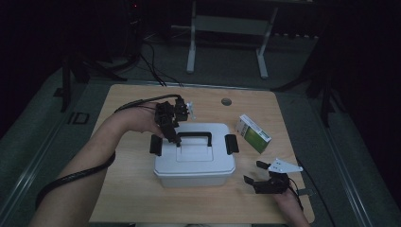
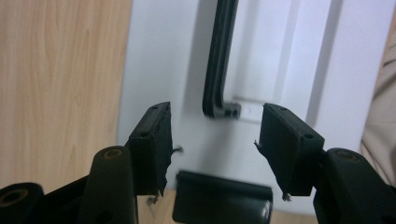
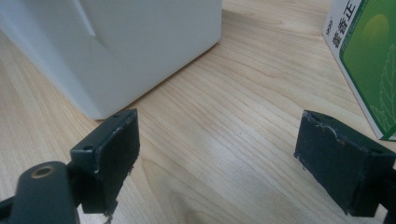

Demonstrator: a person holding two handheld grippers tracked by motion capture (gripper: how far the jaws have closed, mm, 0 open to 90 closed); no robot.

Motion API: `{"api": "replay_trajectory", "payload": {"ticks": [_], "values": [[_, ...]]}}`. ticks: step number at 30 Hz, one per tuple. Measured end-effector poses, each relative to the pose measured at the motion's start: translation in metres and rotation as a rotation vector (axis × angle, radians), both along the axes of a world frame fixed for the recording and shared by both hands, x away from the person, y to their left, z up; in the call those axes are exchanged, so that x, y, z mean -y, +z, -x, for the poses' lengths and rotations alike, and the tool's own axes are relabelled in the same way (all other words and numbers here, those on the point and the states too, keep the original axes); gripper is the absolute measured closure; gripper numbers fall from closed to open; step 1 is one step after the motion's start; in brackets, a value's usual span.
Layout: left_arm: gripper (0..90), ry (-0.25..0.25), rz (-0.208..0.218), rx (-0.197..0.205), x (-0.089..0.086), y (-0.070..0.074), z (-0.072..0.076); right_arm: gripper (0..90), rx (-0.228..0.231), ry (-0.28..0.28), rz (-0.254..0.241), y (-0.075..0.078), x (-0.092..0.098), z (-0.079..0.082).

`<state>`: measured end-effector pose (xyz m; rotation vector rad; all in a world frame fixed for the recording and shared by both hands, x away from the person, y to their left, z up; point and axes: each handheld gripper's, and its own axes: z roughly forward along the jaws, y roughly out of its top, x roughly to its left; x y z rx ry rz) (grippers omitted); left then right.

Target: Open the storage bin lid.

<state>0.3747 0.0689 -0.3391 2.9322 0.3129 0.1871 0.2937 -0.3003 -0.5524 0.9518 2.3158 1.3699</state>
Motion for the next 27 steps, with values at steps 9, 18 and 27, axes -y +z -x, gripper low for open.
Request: {"api": "replay_trajectory", "payload": {"ticks": [9, 18, 27], "values": [[49.3, -0.041, -0.005, -0.007, 0.017, -0.002, -0.007, 13.4, 0.001, 0.004, 0.001, 0.0, 0.0, 0.0], [60.8, -0.11, -0.024, -0.021, 0.037, -0.01, -0.009, 13.4, 0.002, 0.012, 0.012, -0.001, -0.002, 0.001], [76.7, -0.124, -0.053, -0.033, 0.049, -0.013, -0.012, 13.4, 0.0, 0.012, 0.007, -0.001, -0.001, 0.0]]}}
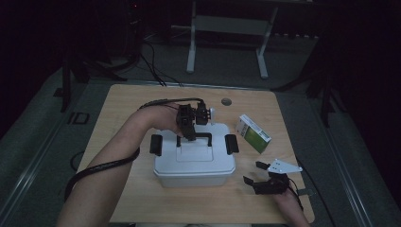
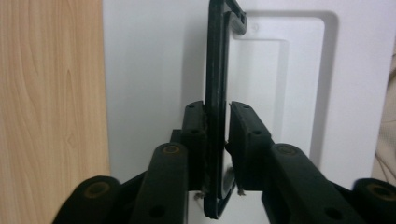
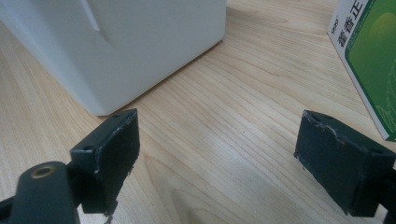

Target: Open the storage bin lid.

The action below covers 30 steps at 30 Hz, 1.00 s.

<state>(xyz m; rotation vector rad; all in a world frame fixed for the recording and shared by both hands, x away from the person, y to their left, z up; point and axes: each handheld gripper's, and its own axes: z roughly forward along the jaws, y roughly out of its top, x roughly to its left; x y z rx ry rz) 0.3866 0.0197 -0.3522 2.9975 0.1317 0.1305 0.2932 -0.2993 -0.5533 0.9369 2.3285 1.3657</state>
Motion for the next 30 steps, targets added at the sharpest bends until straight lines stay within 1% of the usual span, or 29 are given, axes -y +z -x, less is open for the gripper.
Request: {"api": "replay_trajectory", "payload": {"ticks": [1, 3, 5, 6, 7, 10, 13, 15, 17, 20, 23, 28, 30], "values": [[76.7, 0.005, -0.004, -0.005, 0.001, -0.001, -0.001, 13.5, 0.0, 0.0, 0.0, 0.0, 0.0, 0.0], [76.7, 0.005, -0.014, -0.001, 0.002, -0.002, -0.001, 13.4, -0.001, 0.001, 0.002, 0.0, 0.0, 0.0], [79.4, 0.005, -0.021, -0.003, 0.004, -0.002, -0.002, 13.5, -0.001, 0.002, 0.003, 0.0, 0.0, 0.0], [80.0, 0.007, -0.028, -0.01, 0.004, -0.002, -0.002, 13.5, -0.001, 0.003, 0.002, 0.0, 0.0, 0.0], [80.0, -0.001, -0.025, -0.014, 0.004, -0.001, -0.001, 13.5, -0.001, 0.003, 0.002, 0.0, 0.0, 0.0], [80.3, -0.001, -0.043, -0.017, 0.007, -0.001, -0.002, 13.5, -0.001, 0.003, 0.003, 0.0, 0.0, 0.0], [81.8, -0.005, -0.045, -0.041, 0.007, 0.0, 0.0, 13.5, -0.002, 0.003, 0.0, 0.0, 0.0, 0.0], [82.6, -0.012, -0.048, -0.048, 0.008, 0.001, 0.0, 13.5, -0.001, 0.003, 0.001, -0.001, 0.0, 0.0], [83.5, -0.017, -0.045, -0.067, 0.008, 0.002, 0.001, 13.5, -0.001, 0.003, 0.0, -0.001, 0.0, 0.0], [83.9, -0.027, -0.036, -0.057, 0.006, 0.004, 0.002, 13.5, 0.0, 0.004, -0.002, 0.0, 0.0, 0.0], [83.9, -0.026, -0.029, -0.053, 0.005, 0.007, 0.003, 13.5, -0.001, 0.003, 0.0, -0.001, 0.0, 0.0], [83.9, -0.027, -0.004, -0.049, 0.0, 0.018, 0.004, 13.5, -0.004, 0.003, 0.002, -0.001, 0.0, 0.0], [83.9, -0.024, 0.0, -0.048, -0.001, 0.02, 0.004, 13.5, -0.003, 0.002, 0.002, -0.001, 0.0, 0.0]]}}
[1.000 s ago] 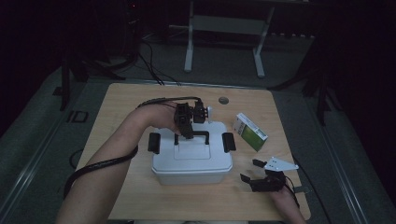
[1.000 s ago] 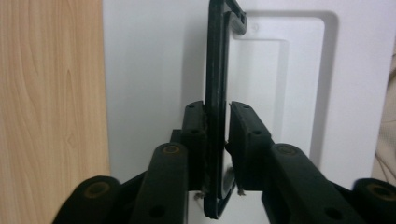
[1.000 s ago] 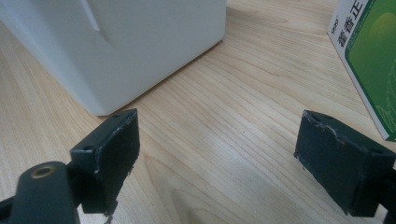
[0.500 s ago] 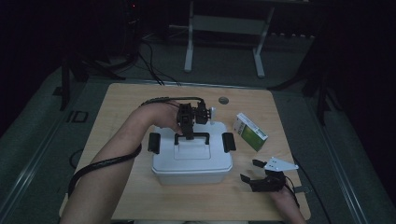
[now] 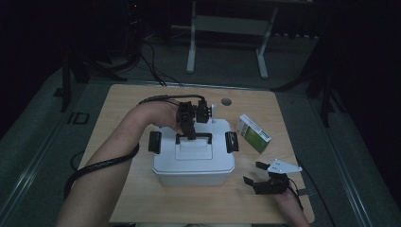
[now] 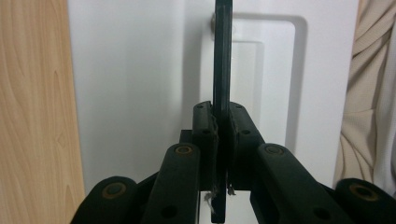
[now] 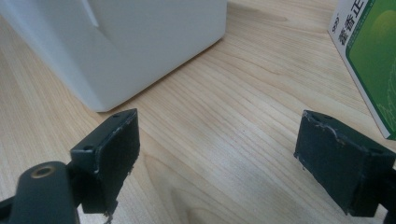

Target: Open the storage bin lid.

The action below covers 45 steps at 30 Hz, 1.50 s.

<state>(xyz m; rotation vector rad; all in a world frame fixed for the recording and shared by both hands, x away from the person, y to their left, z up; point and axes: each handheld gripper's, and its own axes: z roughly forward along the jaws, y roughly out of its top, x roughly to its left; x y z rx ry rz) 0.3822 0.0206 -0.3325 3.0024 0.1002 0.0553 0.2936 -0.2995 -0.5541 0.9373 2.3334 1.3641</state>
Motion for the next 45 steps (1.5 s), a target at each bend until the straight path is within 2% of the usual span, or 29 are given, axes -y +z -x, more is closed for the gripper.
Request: {"api": "replay_trajectory", "payload": {"ticks": [7, 10, 23, 33, 35, 36, 40, 41, 42, 45], "values": [[83.9, 0.011, 0.031, 0.019, -0.009, 0.019, 0.006, 13.5, 0.0, 0.001, 0.0, 0.0, 0.0, 0.0], [83.9, 0.022, 0.03, 0.03, -0.016, 0.025, 0.007, 13.5, -0.003, -0.002, -0.006, 0.0, 0.0, 0.0], [83.9, 0.096, 0.03, 0.026, -0.056, 0.035, 0.014, 13.5, -0.003, -0.003, -0.002, 0.0, 0.0, 0.0], [83.8, 0.179, 0.046, 0.023, -0.102, 0.034, 0.019, 13.5, -0.004, -0.005, 0.005, 0.0, -0.001, 0.0], [83.8, 0.184, 0.045, 0.022, -0.106, 0.034, 0.02, 13.5, -0.003, -0.004, 0.006, 0.0, -0.001, 0.0], [83.8, 0.22, 0.045, 0.024, -0.118, 0.033, 0.021, 13.5, -0.003, -0.004, 0.006, 0.0, -0.001, 0.0], [83.8, 0.267, 0.048, 0.021, -0.141, 0.03, 0.024, 13.5, -0.004, -0.006, 0.005, 0.0, -0.001, 0.0], [83.8, 0.267, 0.048, 0.021, -0.141, 0.03, 0.024, 13.5, -0.004, -0.006, 0.005, 0.0, -0.001, 0.0], [83.8, 0.295, 0.053, 0.014, -0.154, 0.028, 0.026, 13.5, -0.003, -0.005, 0.006, 0.0, -0.002, 0.0], [83.8, 0.341, 0.05, 0.008, -0.173, 0.024, 0.028, 13.5, -0.004, -0.005, 0.006, 0.0, -0.002, -0.001]]}}
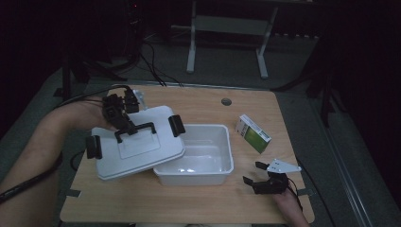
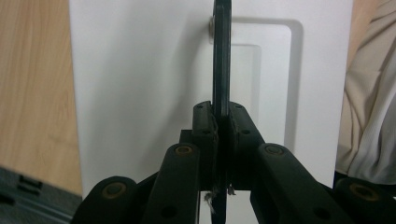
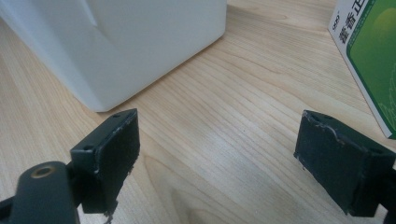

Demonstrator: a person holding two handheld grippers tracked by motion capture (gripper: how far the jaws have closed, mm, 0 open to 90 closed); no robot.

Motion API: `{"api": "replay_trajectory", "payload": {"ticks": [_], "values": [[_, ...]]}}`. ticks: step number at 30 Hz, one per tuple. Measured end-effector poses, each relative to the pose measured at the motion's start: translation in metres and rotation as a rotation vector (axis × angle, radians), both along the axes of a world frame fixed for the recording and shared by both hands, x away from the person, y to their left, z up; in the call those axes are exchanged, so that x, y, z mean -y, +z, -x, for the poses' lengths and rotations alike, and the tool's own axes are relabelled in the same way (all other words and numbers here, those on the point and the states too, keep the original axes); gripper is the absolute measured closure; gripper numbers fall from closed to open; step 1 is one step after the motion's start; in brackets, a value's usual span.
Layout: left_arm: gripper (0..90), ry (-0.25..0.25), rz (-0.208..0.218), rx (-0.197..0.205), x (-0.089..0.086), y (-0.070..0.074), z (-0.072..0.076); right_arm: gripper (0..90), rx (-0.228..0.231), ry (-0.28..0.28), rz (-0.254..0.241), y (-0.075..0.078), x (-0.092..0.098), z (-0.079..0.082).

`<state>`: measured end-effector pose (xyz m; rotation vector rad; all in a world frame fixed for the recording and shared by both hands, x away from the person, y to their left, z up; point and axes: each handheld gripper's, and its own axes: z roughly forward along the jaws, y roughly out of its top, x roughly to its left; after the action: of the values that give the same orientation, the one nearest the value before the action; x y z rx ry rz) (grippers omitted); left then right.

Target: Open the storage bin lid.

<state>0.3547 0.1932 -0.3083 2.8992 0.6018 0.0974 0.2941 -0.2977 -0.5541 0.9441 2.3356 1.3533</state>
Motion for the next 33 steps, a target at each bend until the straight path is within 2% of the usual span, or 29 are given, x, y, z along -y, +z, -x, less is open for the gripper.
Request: {"api": "replay_trajectory", "payload": {"ticks": [3, 10, 16, 26, 27, 29, 33], "values": [[83.8, 0.042, -0.014, -0.005, -0.018, -0.003, 0.002, 13.5, -0.002, -0.003, 0.0, 0.0, 0.0, 0.0], [83.8, 0.117, 0.025, 0.006, -0.057, -0.002, 0.012, 13.5, -0.003, -0.005, 0.002, 0.0, -0.001, 0.0], [83.9, 0.175, 0.039, 0.0, -0.085, -0.012, 0.018, 13.5, -0.004, -0.007, 0.002, -0.001, -0.001, 0.0], [83.9, 0.226, 0.054, -0.041, -0.104, -0.05, 0.015, 13.5, -0.006, -0.009, 0.001, 0.0, -0.001, 0.0], [83.9, 0.226, 0.054, -0.041, -0.104, -0.05, 0.015, 13.5, -0.006, -0.009, 0.001, 0.0, -0.001, 0.0], [83.8, 0.238, 0.076, -0.049, -0.107, -0.065, 0.012, 13.5, -0.008, -0.008, 0.004, -0.001, -0.001, 0.0], [83.8, 0.245, 0.084, -0.056, -0.109, -0.088, 0.007, 13.5, -0.007, -0.008, 0.005, -0.001, -0.001, 0.0]]}}
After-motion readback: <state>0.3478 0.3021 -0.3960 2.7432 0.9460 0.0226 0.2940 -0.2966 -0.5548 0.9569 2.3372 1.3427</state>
